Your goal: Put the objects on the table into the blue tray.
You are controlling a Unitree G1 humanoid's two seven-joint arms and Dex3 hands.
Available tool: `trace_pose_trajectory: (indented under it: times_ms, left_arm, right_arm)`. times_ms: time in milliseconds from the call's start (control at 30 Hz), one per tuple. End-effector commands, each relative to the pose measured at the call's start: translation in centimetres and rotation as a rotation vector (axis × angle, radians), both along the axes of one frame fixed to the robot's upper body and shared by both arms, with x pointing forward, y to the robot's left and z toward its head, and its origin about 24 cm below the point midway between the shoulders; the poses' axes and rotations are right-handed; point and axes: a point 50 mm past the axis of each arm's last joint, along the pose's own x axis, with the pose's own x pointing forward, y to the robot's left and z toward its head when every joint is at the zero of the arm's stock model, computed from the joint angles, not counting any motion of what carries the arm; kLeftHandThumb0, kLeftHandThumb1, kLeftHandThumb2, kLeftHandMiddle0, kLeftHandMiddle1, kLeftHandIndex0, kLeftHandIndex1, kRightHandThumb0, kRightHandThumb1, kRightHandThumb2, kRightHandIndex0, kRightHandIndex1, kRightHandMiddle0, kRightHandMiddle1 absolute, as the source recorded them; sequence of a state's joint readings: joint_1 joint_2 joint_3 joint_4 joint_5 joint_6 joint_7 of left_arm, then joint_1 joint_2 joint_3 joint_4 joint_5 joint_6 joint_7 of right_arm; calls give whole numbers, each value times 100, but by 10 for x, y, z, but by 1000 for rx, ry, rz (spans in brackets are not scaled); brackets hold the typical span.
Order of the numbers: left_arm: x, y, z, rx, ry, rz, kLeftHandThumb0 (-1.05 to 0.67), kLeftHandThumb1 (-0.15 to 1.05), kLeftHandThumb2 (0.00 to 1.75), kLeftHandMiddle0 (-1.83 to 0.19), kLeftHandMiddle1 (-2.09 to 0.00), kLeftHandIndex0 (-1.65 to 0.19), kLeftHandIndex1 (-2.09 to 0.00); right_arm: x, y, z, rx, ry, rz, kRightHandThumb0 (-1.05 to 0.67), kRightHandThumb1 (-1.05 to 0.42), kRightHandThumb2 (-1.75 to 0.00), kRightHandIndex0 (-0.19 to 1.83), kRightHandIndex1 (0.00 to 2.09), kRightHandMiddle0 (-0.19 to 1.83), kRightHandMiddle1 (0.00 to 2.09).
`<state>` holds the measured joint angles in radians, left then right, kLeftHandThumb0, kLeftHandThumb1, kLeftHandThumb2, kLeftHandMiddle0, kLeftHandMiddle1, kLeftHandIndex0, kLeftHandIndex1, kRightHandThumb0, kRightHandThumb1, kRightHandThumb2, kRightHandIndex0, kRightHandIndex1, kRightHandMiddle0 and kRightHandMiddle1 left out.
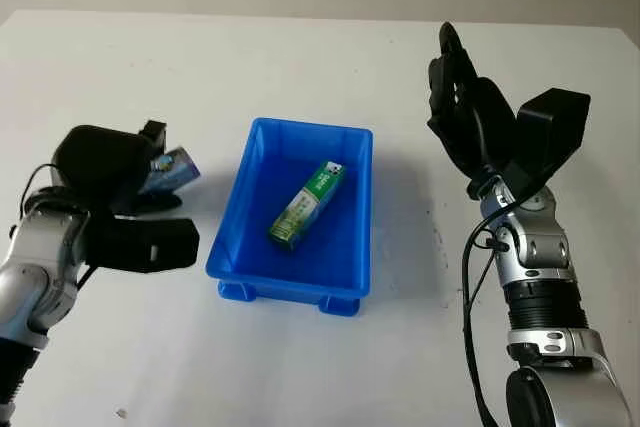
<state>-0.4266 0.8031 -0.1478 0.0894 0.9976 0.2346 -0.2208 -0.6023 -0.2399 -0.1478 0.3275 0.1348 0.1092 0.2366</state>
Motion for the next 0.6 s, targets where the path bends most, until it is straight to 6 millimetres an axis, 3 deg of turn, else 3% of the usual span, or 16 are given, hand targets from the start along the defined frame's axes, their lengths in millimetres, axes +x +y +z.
trace_pose_trajectory:
  times_ms: [0, 267, 433, 567]
  left_arm:
    - [3, 5, 18, -4, -51, 7, -44, 105, 41, -82, -209, -22, -209]
    - [3, 3, 55, -169, -171, -73, -42, 105, 37, -72, -209, -18, -209]
    - [-3, -24, 71, -102, -321, -175, -42, 105, 35, -74, -209, -21, -209]
    - [-6, -48, 78, -24, -350, -239, -44, 105, 39, -89, -209, -27, -209]
  right_arm:
    - [1, -3, 6, 0, -26, 1, -75, -105, -76, -19, 0, -19, 0]
    - [1, -2, 6, 4, -25, 9, -75, -105, -77, -19, 0, -19, 0]
    - [3, -2, 5, -7, -23, 11, -75, -105, -76, -19, 0, -19, 0]
    - [4, -3, 6, -15, -17, 7, -75, -105, -76, -19, 0, -19, 0]
